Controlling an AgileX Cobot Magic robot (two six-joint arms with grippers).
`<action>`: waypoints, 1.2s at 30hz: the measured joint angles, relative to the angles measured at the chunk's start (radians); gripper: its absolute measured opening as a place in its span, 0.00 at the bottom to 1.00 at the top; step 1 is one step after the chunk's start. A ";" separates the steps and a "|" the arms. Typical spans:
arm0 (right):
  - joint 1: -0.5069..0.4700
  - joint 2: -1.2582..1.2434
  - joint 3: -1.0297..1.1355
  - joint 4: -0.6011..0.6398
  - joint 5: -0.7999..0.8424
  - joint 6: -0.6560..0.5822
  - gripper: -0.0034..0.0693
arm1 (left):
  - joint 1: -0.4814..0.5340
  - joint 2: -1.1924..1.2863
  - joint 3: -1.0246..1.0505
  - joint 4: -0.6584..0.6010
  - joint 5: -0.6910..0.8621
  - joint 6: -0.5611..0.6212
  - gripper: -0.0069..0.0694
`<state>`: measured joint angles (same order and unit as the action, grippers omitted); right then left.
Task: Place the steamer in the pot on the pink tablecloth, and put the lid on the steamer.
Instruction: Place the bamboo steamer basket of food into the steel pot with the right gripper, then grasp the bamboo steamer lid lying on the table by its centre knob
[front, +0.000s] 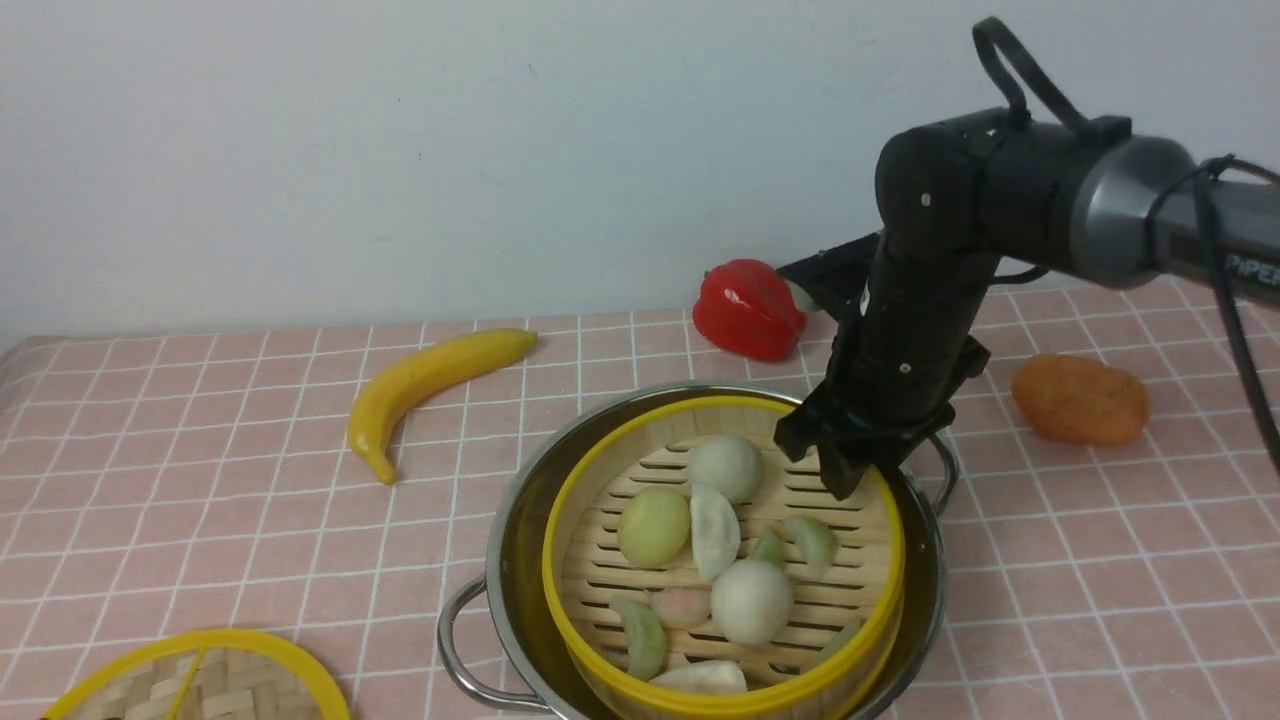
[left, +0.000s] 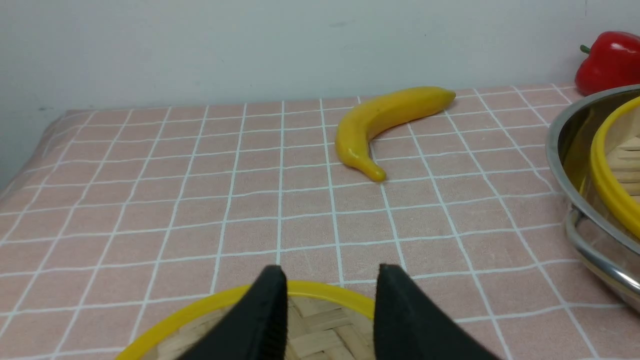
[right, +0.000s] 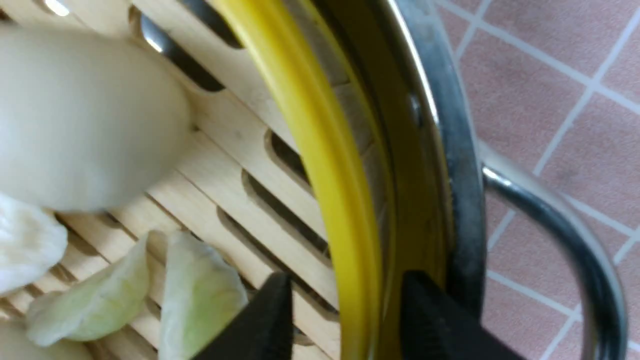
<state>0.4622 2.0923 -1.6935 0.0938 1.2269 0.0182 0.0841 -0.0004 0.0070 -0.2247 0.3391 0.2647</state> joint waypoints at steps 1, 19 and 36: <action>0.000 -0.003 0.000 -0.006 0.000 0.000 0.52 | 0.000 0.000 0.000 0.000 0.000 0.000 0.41; 0.000 -0.158 -0.172 -0.137 -0.002 0.046 0.35 | 0.000 0.000 0.000 0.000 0.000 0.000 0.41; -0.002 -0.430 -0.175 -0.215 0.002 0.228 0.04 | 0.000 0.000 0.000 0.000 0.000 0.000 0.41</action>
<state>0.4604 1.6622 -1.8686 -0.1215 1.2292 0.2465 0.0841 -0.0004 0.0070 -0.2247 0.3391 0.2647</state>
